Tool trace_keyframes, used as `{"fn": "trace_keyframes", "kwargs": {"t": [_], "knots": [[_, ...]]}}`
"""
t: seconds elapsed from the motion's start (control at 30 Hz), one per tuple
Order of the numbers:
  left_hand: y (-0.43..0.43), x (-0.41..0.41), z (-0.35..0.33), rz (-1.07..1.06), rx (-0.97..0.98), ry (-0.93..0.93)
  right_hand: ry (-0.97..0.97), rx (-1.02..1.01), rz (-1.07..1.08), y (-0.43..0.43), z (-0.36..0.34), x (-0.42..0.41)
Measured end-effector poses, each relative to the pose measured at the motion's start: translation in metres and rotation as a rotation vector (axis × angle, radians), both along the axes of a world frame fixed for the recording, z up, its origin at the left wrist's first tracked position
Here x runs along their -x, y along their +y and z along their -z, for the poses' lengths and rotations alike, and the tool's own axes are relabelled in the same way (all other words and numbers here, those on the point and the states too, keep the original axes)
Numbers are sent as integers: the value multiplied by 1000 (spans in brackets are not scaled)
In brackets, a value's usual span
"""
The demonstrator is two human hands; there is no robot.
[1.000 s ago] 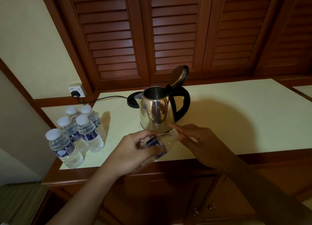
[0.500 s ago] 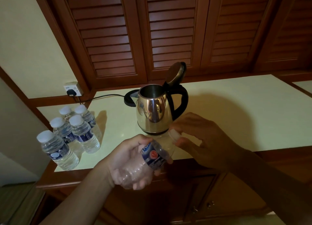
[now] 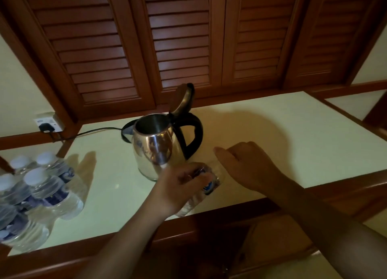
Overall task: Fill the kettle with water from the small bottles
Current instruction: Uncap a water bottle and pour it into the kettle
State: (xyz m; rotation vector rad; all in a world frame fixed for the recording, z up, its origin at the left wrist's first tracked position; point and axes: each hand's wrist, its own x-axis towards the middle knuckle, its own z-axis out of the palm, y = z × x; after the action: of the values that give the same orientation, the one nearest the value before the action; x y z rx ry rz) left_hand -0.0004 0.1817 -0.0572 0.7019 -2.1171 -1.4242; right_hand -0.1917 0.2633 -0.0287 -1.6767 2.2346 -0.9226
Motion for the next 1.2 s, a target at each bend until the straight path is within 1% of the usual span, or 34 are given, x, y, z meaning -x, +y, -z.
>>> {"fn": "trace_keyframes", "kwargs": {"t": [0.07,0.1,0.13,0.27,0.33,0.37,0.47,0.57,0.73,0.8,0.87,0.93,0.97,1.07,1.2], "knots": [[1,29,2,-76,94,-22,51,46,48,0,1,21],[1,44,2,-97,149,-35,47,83,74,0,2,33],[-1,60,1,-85,164,-50,23,123,103,0,2,46],[-6,126,0,172,73,-148,-165,264,219,2,1,109],[-9,160,3,191,125,-160,-219,287,249,4,0,143],[-10,187,4,180,141,-124,-245,287,262,5,-3,167],[-19,244,9,116,66,-30,-281,274,255,3,-7,213],[-25,322,9,108,31,-27,-355,314,178,4,-6,283],[-42,443,11,81,125,-65,-461,338,152,4,19,396],[-48,487,14,67,145,-84,-439,346,164,3,30,435],[-54,528,17,49,141,-90,-349,322,189,0,44,470],[-60,567,21,29,150,-107,-191,219,254,-4,59,504],[-64,585,23,14,158,-118,-117,150,254,-7,68,520],[-78,631,29,-22,196,-146,9,-55,213,-11,84,552],[-97,678,33,-51,237,-185,137,-122,157,-17,116,577]]}}
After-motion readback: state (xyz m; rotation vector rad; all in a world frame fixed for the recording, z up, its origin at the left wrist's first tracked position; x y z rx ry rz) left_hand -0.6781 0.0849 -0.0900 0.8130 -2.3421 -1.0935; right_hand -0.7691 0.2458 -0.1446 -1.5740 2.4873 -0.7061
